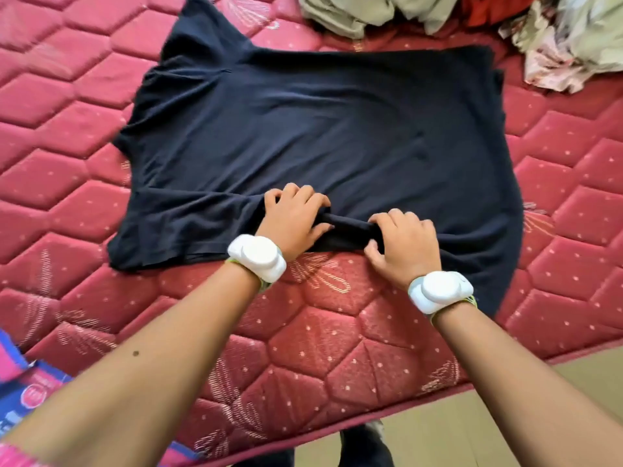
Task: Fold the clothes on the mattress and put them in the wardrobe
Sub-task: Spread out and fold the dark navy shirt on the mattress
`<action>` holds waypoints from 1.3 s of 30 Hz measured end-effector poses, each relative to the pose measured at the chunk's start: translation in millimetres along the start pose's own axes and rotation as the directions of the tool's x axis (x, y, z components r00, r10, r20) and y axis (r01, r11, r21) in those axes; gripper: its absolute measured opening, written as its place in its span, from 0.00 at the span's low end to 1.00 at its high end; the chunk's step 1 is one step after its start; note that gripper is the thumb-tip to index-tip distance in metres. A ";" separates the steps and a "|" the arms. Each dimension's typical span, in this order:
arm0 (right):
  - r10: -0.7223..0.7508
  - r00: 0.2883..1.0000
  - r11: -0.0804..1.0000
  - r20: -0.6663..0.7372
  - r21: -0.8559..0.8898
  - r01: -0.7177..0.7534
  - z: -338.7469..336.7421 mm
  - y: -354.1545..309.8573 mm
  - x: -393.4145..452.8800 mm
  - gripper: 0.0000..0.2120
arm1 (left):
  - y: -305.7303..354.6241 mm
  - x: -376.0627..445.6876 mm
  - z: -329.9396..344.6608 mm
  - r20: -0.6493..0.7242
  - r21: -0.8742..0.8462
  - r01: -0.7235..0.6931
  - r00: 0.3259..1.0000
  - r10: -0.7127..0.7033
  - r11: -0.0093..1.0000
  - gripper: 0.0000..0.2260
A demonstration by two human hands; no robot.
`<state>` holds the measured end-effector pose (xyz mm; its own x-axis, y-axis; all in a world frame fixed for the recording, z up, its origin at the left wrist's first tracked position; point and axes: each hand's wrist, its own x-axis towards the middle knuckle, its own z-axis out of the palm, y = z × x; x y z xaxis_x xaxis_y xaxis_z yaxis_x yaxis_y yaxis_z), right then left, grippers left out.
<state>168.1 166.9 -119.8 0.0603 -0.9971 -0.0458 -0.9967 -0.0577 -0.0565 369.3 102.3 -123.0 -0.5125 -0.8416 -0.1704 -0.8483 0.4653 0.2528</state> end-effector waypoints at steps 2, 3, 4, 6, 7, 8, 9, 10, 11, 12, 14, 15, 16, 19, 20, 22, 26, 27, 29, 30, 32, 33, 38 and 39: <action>0.036 0.999 0.997 0.033 -0.067 -0.033 -2.7 27.2 -12.7 0.24 | 3.3 11.5 -1.0 0.054 0.032 -0.032 0.998 0.030 0.999 0.16; 0.043 0.998 0.994 0.043 -0.098 -0.038 -3.2 39.5 -21.0 0.29 | 2.6 14.9 -2.6 0.058 0.025 -0.039 0.998 0.037 0.999 0.15; 0.040 0.999 0.992 0.033 -0.124 -0.035 -3.4 49.9 -29.1 0.32 | -0.4 16.9 -4.2 0.048 0.008 -0.037 0.998 0.036 0.999 0.15; 0.050 0.999 0.990 0.014 -0.133 -0.047 -4.1 70.5 -45.3 0.31 | -5.0 17.6 -4.8 0.002 -0.030 -0.034 0.999 0.034 0.999 0.15; 0.072 0.997 0.994 0.020 -0.089 -0.070 -4.3 80.7 -50.1 0.28 | -7.3 16.3 -5.2 -0.019 -0.040 -0.041 0.999 0.040 0.998 0.15; 0.104 0.993 0.994 0.047 0.010 -0.105 -7.5 90.9 -52.2 0.23 | -7.7 15.0 -5.9 -0.032 -0.032 -0.062 0.998 0.061 0.998 0.16; 0.139 0.987 0.977 0.085 0.148 -0.151 -13.2 101.2 -51.7 0.16 | -6.4 14.4 -6.6 -0.028 -0.010 -0.090 0.996 0.090 0.996 0.18; 0.181 0.973 0.931 0.141 0.295 -0.215 -19.8 111.8 -47.5 0.12 | -4.5 14.5 -6.5 -0.017 0.010 -0.121 0.992 0.121 0.993 0.20; 0.211 0.952 0.866 0.223 0.408 -0.288 -26.7 122.8 -39.4 0.10 | -3.2 15.3 -6.8 -0.001 0.019 -0.144 0.990 0.144 0.989 0.21; 0.216 0.929 0.805 0.301 0.483 -0.344 -32.7 136.3 -28.0 0.10 | -0.7 18.6 -7.6 0.005 0.016 -0.155 0.988 0.155 0.988 0.21; 0.206 0.903 0.661 0.377 0.626 -0.412 -40.5 155.9 -1.0 0.11 | 0.3 24.8 -12.2 0.009 -0.080 -0.106 0.994 0.107 0.991 0.17; 0.243 0.893 0.536 0.380 0.715 -0.450 -43.8 165.1 13.7 0.09 | 1.6 29.6 -13.8 -0.024 -0.163 -0.051 0.999 0.047 0.985 0.15; 0.300 0.877 0.388 0.376 0.792 -0.472 -44.1 171.0 26.4 0.06 | -0.3 32.5 -14.5 -0.066 -0.241 0.010 0.997 -0.026 0.970 0.14; 0.414 0.797 0.170 0.440 0.823 -0.542 -35.2 182.1 48.6 0.03 | -1.2 37.7 -12.5 -0.081 -0.256 0.146 0.982 -0.171 0.956 0.12; 0.406 0.769 0.130 0.494 0.802 -0.584 -31.7 184.7 49.7 0.06 | -0.3 39.3 -9.5 -0.064 -0.198 0.172 0.980 -0.187 0.965 0.12; 0.365 0.753 0.085 0.548 0.786 -0.613 -24.9 192.1 46.4 0.09 | 2.9 42.3 -4.5 -0.044 -0.076 0.205 0.977 -0.208 0.976 0.14; 0.492 0.827 0.546 0.272 0.643 -0.537 -14.2 207.0 40.6 0.13 | 10.7 52.6 -7.6 -0.128 -0.119 0.266 0.951 -0.280 0.957 0.16; 0.519 0.834 0.622 0.189 0.585 -0.520 -13.8 208.5 43.6 0.14 | 12.0 55.6 -8.6 -0.189 -0.136 0.276 0.935 -0.299 0.951 0.16; 0.561 0.811 0.678 0.165 0.471 -0.564 -14.7 204.6 43.4 0.17 | 13.7 57.7 -6.7 -0.267 -0.071 0.313 0.909 -0.320 0.947 0.17; 0.580 0.792 0.702 0.191 0.376 -0.605 -13.9 201.8 42.7 0.18 | 13.5 58.7 -3.4 -0.266 0.002 0.341 0.906 -0.328 0.940 0.18; 0.604 0.771 0.738 0.202 0.222 -0.637 -10.7 197.8 37.0 0.19 | 12.7 60.5 4.0 -0.234 0.121 0.386 0.907 -0.351 0.915 0.20; 0.613 0.769 0.748 0.182 0.182 -0.639 -10.6 196.1 33.3 0.19 | 13.0 61.8 6.2 -0.231 0.146 0.407 0.900 -0.369 0.902 0.21; 0.583 0.812 0.812 0.007 0.016 -0.583 0.7 194.2 13.9 0.14 | 25.4 52.4 15.5 -0.370 0.156 0.511 0.824 -0.430 0.845 0.20; 0.569 0.819 0.821 -0.080 -0.008 -0.571 5.8 193.4 14.5 0.14 | 31.7 49.8 17.8 -0.410 0.136 0.524 0.803 -0.434 0.841 0.18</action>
<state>-23.5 141.6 -137.2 -0.5218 -0.8530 0.0099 -0.8531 0.5216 -0.0118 314.5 80.0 -140.4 0.0111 -0.9896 0.1437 -0.9999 -0.0121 -0.0060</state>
